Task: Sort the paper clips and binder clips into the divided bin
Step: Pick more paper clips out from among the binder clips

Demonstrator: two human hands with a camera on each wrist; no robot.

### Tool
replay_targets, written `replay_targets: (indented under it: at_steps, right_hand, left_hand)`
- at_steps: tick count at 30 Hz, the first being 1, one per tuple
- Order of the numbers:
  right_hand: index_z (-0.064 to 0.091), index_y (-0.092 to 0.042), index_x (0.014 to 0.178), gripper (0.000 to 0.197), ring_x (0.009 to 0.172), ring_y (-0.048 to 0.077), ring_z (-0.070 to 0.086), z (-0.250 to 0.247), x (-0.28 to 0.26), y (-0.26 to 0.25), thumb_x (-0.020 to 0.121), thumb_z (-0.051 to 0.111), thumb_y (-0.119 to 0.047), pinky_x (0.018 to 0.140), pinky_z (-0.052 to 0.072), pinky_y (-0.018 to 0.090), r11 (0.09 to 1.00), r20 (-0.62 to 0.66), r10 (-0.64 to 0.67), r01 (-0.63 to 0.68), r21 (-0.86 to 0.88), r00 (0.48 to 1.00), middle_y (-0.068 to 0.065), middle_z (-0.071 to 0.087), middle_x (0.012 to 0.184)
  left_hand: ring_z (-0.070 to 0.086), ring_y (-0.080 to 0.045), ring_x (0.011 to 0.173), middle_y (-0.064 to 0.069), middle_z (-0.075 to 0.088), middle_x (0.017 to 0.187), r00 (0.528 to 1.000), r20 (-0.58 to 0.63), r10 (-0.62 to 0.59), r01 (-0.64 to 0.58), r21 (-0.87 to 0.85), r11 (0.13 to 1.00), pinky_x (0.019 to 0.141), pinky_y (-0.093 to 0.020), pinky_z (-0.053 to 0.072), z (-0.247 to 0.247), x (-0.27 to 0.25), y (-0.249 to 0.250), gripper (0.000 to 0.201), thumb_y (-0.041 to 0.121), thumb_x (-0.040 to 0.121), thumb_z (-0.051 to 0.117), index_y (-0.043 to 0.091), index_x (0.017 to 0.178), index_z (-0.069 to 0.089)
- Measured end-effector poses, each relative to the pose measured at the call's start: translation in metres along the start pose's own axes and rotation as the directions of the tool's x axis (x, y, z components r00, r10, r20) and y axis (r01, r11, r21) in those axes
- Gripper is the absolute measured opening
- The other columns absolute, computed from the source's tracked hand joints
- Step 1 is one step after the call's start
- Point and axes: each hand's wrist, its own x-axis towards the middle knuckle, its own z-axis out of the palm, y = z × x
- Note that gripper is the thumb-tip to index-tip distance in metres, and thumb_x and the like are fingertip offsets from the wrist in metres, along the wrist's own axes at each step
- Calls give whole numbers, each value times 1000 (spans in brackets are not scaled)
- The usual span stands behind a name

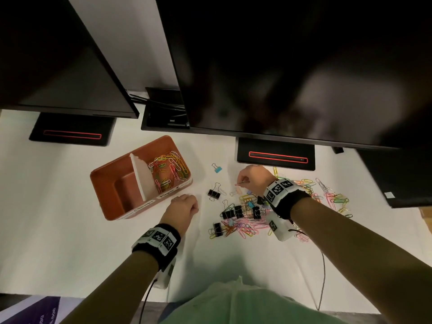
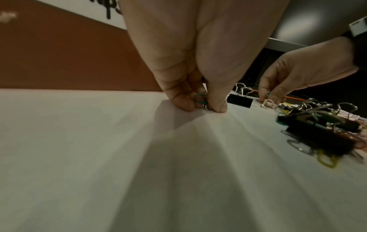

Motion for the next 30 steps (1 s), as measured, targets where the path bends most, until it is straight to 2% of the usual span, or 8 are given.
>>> replay_targets:
  at_steps: [2,5,11,13,17,21,26,30]
  right_hand:
    - [68,-14,98,14,96,20,58,-3,-10,2,88,59,-16,76,37,20,999,-24,-42,43,12,999,4,64,104]
    - [69,-15,97,13,94,19,59,-5,-25,5,86,62,-18,77,42,23,998,15,-68,68,5,998,3,65,103]
    - [65,-20,108,21,102,20,60,-3,-36,6,88,58,-19,86,49,31,995,105,-14,24,-101,994,-1,68,109]
    - [65,-18,112,24,104,20,60,-3,-35,6,89,58,-19,88,48,30,996,131,-16,27,-82,991,0,67,113]
    - [68,-16,108,22,101,18,61,-4,-33,11,88,61,-18,82,43,23,1000,125,5,-6,4,992,2,69,112]
    - [66,-17,107,21,101,20,58,-3,-35,11,91,53,-15,78,42,26,993,140,-31,46,-108,990,1,66,111]
    - [63,-19,107,21,101,26,57,4,-31,8,92,49,-20,80,46,32,968,134,-30,62,-242,991,5,60,114]
    - [64,-13,103,21,99,26,56,11,-29,6,93,46,-13,80,46,31,961,142,-45,82,-266,989,8,56,112]
  left_hand:
    - [51,-23,85,-1,54,86,1000,20,-12,12,-13,1000,73,-28,40,0,0,4,7,8,88,53,8,92,58]
    - [57,-22,91,-6,61,98,998,65,17,-12,-82,997,82,-29,45,2,0,16,15,13,89,55,9,103,60]
    - [57,-15,82,-2,63,92,992,125,10,10,-157,987,82,-27,48,16,3,47,22,17,88,58,13,110,59]
    - [57,-16,81,-3,64,92,991,132,19,1,-147,989,81,-30,49,18,7,54,23,17,88,59,14,110,59]
    - [55,-15,79,-2,62,92,992,118,36,-21,-125,992,80,-29,49,17,12,60,20,15,87,59,15,106,60]
    - [54,-15,79,3,53,87,994,98,48,-38,-94,995,77,-27,47,19,16,62,13,14,85,59,15,97,64]
    - [59,-22,84,-8,60,94,991,130,10,3,-101,995,82,-35,51,13,22,61,11,11,84,60,10,93,66]
    - [56,-19,82,-5,56,91,990,135,-38,52,-100,994,81,-30,50,3,24,48,10,9,83,62,9,92,65]
